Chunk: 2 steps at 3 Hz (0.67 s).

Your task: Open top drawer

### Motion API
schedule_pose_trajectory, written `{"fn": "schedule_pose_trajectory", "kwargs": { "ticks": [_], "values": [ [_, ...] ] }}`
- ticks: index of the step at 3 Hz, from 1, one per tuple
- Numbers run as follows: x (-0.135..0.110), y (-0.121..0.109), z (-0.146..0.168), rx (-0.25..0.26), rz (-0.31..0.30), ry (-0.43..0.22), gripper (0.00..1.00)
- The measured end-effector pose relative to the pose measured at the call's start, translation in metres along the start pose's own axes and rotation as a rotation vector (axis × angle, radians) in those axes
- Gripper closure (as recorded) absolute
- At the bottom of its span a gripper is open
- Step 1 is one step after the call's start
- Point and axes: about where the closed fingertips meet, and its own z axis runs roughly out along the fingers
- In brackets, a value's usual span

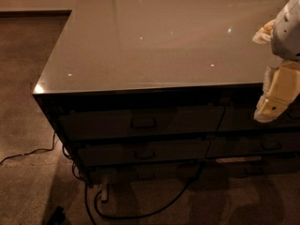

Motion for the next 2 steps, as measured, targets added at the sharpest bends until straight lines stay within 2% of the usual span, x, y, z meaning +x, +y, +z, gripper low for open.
{"fn": "schedule_pose_trajectory", "kwargs": {
  "ticks": [1,2],
  "values": [
    [0.0000,0.0000,0.0000,0.000,0.000,0.000,0.00],
    [-0.0066,0.0050,0.0027,0.018,-0.049,-0.051,0.00]
  ]
}}
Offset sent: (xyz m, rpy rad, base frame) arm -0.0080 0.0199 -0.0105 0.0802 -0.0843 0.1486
